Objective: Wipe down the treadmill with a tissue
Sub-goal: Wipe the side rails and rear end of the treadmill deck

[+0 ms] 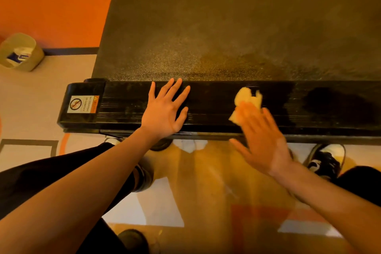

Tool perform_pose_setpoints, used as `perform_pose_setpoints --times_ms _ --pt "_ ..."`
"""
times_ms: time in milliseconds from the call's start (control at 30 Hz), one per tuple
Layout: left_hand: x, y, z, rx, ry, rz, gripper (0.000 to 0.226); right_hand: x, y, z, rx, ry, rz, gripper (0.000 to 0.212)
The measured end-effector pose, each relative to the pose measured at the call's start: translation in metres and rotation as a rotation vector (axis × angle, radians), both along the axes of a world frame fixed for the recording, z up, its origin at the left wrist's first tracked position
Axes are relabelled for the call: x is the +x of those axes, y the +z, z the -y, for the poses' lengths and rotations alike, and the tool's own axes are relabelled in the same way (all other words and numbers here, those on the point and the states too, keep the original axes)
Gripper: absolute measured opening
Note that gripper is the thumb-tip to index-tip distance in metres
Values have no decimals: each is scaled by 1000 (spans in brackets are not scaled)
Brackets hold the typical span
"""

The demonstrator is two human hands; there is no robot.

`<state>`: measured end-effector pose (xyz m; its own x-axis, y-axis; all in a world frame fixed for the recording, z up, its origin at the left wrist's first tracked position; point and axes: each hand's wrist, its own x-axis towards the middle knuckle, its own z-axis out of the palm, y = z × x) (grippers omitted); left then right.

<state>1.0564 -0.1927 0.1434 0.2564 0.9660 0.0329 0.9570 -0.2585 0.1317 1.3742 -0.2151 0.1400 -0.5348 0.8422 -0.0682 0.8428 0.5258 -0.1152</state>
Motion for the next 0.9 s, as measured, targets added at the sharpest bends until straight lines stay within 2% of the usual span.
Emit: perform_pose_setpoints --times_ms 100,200,333,433,500,600,733,833,900 --pt "-1 -1 0 5 -1 -2 63 42 9 -5 -5 -205 38 83" --pt "0 0 0 -1 5 -5 63 2 13 6 -21 -303 -29 85" --pt "2 1 2 4 7 2 63 -96 11 24 -129 -122 -151 89" --pt "1 1 0 -5 13 1 63 -87 11 18 -148 -6 -116 87" --pt "1 1 0 -2 11 0 63 -48 13 7 -113 -37 -75 83" --pt "1 0 0 2 7 -2 63 -10 21 -15 -130 -207 -3 90" --pt "1 1 1 -4 17 17 64 -70 26 -32 -147 -291 -66 93" --pt "1 1 1 -1 15 33 65 -133 26 -43 -204 -177 -91 92" --pt "0 0 0 4 28 39 66 -148 27 -55 -240 -106 -73 84"
